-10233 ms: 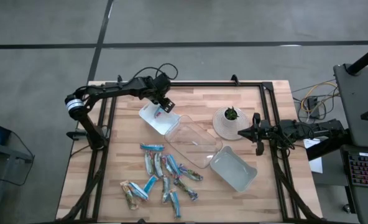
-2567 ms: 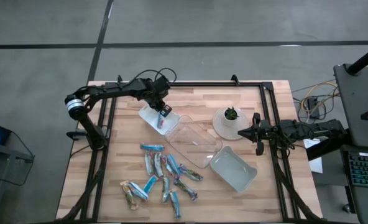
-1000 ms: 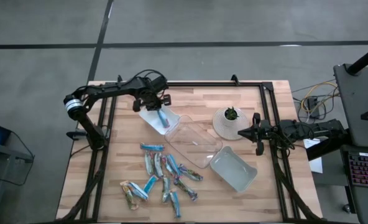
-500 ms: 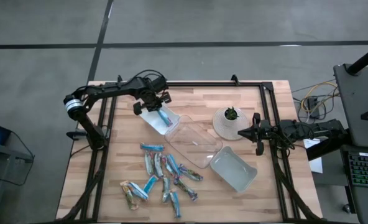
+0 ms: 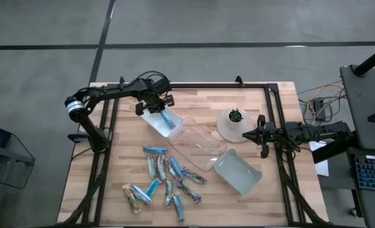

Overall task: Pick and place Granola Bars by type
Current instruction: Put the red granola bar into the white bin

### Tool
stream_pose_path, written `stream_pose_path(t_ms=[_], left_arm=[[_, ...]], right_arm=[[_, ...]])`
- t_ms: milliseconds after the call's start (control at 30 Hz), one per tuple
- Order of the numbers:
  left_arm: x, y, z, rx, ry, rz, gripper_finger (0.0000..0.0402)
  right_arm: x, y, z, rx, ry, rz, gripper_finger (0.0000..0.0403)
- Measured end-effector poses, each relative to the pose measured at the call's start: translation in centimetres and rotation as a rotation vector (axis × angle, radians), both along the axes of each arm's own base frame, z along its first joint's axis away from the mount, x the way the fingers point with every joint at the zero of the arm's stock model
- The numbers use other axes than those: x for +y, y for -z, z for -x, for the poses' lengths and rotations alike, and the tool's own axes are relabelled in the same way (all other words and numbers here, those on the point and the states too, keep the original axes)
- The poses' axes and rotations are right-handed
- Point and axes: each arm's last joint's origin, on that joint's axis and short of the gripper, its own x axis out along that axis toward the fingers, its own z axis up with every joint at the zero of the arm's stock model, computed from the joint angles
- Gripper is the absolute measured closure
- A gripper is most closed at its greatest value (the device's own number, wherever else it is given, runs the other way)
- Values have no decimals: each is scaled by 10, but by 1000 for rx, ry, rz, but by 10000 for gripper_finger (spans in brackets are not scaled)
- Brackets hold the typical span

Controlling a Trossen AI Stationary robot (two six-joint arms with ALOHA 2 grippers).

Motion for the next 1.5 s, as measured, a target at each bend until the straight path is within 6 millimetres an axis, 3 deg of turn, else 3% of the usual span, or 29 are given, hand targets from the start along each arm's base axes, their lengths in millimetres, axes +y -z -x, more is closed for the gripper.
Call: stream_pose_path(t_ms=[267, 467, 567, 733, 800, 1000, 1200, 1400, 1500], left_arm=[[-1, 0, -1, -13, 3, 25, 305], [-2, 0, -1, -22, 79, 25, 294], [-3, 0, -2, -44, 139, 45, 305], [-4, -1, -2, -57, 195, 46, 385], [-5, -6, -1, -68, 211, 32, 395], [-10, -44, 0, -158, 333, -81, 401], [-36, -83, 2, -264, 576, -197, 401], [-79, -101, 13, -282, 847, -212, 401], [-102, -108, 20, -270, 1099, -278, 402]], right_arm=[[0, 0, 0, 0, 0, 0, 390], [0, 0, 0, 0, 0, 0, 390], [0, 0, 0, 0, 0, 0, 390], [0, 0, 0, 0, -1, 0, 390], [0, 0, 0, 1, 0, 0, 390], [0, 0, 0, 0, 0, 0, 390], [0, 0, 0, 0, 0, 0, 390], [0, 0, 0, 0, 0, 0, 390], [0, 0, 0, 0, 0, 0, 390]])
